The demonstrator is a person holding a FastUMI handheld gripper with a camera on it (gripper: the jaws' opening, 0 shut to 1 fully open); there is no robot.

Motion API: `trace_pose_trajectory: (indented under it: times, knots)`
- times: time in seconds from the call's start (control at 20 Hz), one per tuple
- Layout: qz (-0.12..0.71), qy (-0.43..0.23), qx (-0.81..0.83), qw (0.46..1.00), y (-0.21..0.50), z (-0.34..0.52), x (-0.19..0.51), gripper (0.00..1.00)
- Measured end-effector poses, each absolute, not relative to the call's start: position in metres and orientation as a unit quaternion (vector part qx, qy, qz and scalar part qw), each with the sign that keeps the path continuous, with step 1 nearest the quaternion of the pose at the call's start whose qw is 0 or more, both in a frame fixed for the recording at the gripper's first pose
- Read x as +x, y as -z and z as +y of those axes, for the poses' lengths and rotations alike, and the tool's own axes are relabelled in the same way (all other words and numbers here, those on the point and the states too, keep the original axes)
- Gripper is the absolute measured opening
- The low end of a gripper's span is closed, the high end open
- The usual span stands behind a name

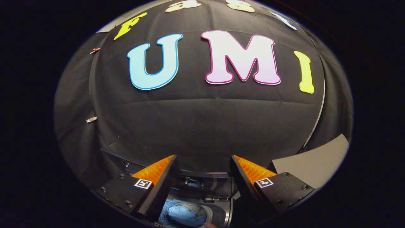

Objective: Put the clothes into the washing machine and then close the washing machine lid.

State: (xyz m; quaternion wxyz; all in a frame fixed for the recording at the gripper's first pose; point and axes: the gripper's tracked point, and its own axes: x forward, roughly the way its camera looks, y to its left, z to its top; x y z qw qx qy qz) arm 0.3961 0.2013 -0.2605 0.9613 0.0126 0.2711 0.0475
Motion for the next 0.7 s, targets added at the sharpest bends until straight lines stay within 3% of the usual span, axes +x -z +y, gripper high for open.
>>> trace_pose_trajectory:
  times: [0.7]
  knots:
    - [0.312,-0.079,0.001,0.947,0.270,0.205,0.292,1.00]
